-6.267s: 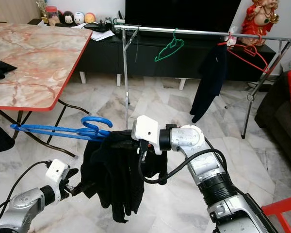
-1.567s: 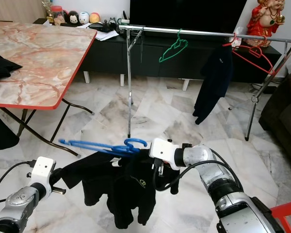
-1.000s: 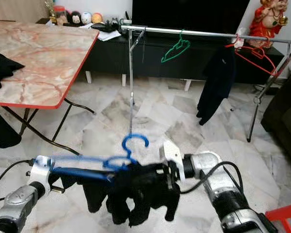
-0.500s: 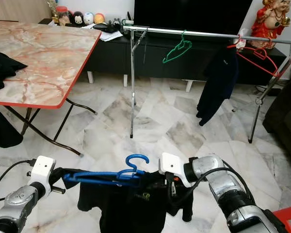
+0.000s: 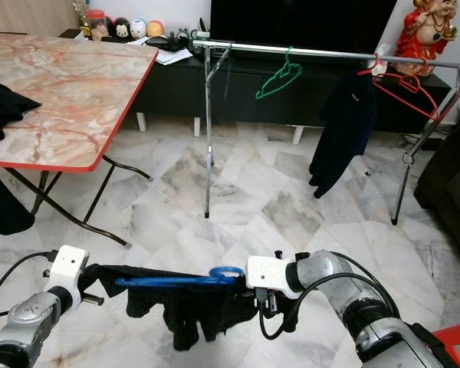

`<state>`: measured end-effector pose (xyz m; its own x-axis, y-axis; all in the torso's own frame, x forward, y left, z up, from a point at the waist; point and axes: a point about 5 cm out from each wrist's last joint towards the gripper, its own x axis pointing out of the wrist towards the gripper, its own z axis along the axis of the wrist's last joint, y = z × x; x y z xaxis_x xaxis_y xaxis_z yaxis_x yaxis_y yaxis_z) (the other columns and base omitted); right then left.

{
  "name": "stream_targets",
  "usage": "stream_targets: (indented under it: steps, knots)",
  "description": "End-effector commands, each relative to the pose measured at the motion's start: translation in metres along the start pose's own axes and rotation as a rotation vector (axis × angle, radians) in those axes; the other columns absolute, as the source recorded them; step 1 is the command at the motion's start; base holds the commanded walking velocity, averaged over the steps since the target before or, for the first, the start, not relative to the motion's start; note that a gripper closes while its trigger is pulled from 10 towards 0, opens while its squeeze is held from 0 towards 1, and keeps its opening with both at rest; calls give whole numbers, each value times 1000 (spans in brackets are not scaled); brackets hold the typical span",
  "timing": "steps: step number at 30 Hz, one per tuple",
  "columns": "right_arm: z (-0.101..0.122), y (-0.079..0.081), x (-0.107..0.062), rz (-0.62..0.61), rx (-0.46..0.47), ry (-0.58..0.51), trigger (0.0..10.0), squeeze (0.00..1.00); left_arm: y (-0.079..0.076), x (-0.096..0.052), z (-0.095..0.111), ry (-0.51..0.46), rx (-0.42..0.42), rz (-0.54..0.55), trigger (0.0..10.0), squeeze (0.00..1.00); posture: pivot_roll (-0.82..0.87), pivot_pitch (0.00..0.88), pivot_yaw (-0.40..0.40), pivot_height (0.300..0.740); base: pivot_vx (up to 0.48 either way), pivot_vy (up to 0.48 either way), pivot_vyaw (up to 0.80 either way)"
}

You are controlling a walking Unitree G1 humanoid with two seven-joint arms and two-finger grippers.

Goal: Hang hanger

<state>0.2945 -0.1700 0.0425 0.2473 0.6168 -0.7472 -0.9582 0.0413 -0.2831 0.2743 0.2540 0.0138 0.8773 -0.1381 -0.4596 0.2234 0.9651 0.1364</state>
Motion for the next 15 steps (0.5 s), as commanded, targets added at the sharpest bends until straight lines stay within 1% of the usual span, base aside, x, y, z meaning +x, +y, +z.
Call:
stream_targets:
  steps: [1, 5, 6, 8, 14, 15]
  knots:
    - [-14, -1, -10, -9, 5, 70, 0, 0, 9, -2, 0, 19, 5, 37, 0, 0, 65, 0, -68, 740, 0, 0, 0]
    - [-17, 0, -9, -15, -22, 108, 0, 0, 10, -1, 2, 16, 5, 43, 0, 0, 66, 0, -68, 740, 0, 0, 0]
    - [-21, 0, -10, -24, -48, 147, 0, 0, 11, -1, 3, 14, 12, 36, 0, 0, 66, 0, -68, 740, 0, 0, 0]
    - [-22, -3, -11, -46, -54, 166, 0, 0, 11, -1, 5, 12, 18, 27, 0, 0, 66, 0, -67, 740, 0, 0, 0]
    - [-26, -9, -12, -117, -46, 225, 0, 0, 13, -1, 11, 16, 50, -9, 0, 0, 67, 0, -65, 740, 0, 0, 0]
    - [-26, -11, -11, -147, -28, 228, 0, 0, 11, 0, 14, 9, 63, -38, 0, 0, 69, 0, -66, 740, 0, 0, 0]
